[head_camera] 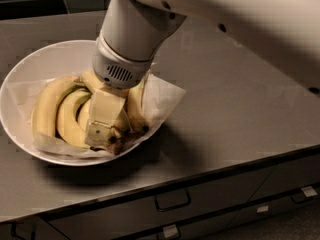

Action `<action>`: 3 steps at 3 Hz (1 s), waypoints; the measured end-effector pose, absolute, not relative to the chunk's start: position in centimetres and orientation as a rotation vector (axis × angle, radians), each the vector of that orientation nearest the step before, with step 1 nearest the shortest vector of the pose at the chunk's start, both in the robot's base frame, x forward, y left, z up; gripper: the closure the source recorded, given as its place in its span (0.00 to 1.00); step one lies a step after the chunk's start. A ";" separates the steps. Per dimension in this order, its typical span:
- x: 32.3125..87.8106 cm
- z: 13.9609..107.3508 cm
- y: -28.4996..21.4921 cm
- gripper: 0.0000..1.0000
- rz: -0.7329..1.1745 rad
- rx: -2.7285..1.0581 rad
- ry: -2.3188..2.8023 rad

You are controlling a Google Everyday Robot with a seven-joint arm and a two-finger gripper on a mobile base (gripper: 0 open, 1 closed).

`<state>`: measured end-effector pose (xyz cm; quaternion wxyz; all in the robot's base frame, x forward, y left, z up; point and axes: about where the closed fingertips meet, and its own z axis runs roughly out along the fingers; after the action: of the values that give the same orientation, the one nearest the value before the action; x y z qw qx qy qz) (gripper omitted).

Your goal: Pick banana from white bowl

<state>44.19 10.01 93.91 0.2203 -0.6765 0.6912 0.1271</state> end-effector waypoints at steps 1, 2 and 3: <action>44.1 94.2 10.3 0.00 0.349 -1.876 1.932; 44.3 93.8 10.1 0.00 0.370 -1.844 1.990; 44.4 93.2 9.9 0.02 0.380 -1.812 2.035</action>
Offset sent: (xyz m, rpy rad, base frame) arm 0.0055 -0.0030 -0.0098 -0.0218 0.1042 -0.0943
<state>44.42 9.90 93.22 0.1938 -0.6461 0.7257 0.1357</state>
